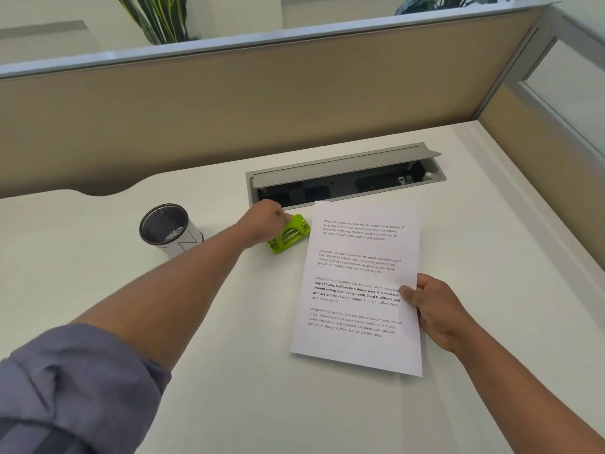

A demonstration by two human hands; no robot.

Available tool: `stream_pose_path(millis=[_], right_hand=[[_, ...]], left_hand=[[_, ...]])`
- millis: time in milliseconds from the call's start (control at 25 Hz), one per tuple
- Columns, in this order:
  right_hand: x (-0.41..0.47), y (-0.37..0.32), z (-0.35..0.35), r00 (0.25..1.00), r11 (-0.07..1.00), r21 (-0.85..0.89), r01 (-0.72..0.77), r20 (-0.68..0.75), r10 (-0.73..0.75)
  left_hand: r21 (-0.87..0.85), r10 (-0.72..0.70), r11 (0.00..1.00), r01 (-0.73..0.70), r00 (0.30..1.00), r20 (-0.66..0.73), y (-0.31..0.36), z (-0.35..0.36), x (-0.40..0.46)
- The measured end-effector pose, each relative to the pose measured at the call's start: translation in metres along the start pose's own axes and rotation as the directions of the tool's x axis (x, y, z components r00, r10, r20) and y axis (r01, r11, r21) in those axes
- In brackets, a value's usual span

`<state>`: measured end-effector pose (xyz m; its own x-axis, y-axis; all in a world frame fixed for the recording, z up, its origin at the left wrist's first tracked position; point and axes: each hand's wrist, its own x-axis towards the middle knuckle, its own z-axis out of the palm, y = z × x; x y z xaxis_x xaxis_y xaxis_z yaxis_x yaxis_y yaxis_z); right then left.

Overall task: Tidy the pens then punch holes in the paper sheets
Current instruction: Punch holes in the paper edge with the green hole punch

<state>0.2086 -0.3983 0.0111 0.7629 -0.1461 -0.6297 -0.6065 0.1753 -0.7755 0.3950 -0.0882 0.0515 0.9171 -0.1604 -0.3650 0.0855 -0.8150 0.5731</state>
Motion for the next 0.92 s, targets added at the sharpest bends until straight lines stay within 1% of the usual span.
stream_pose_path(millis=[120, 240, 320, 480, 680, 920], right_hand=[[-0.009, -0.005, 0.004, 0.999, 0.999, -0.050, 0.014, 0.041, -0.012], [-0.023, -0.006, 0.009, 0.996, 0.991, -0.127, 0.031, 0.090, -0.019], [-0.035, -0.004, 0.014, 0.992, 0.984, -0.173, 0.034, 0.125, -0.012], [-0.057, 0.009, 0.021, 0.983, 0.965, -0.260, 0.034, 0.184, 0.015], [-0.080, 0.031, 0.026, 0.974, 0.942, -0.336, 0.019, 0.218, 0.058], [-0.101, 0.058, 0.028, 0.978, 0.933, -0.360, -0.003, 0.194, 0.078]], left_hand=[[-0.116, -0.039, 0.993, 0.034, 0.998, -0.045, -0.010, 0.000, -0.035], [-0.196, -0.136, 0.974, 0.116, 0.987, -0.089, -0.030, 0.006, -0.084], [-0.266, -0.193, 0.950, 0.163, 0.977, -0.089, -0.048, 0.014, -0.122], [-0.435, -0.295, 0.867, 0.243, 0.954, -0.055, -0.086, 0.039, -0.193], [-0.503, -0.331, 0.823, 0.262, 0.942, -0.051, -0.112, 0.067, -0.243], [-0.521, -0.342, 0.811, 0.268, 0.938, -0.050, -0.119, 0.088, -0.264]])
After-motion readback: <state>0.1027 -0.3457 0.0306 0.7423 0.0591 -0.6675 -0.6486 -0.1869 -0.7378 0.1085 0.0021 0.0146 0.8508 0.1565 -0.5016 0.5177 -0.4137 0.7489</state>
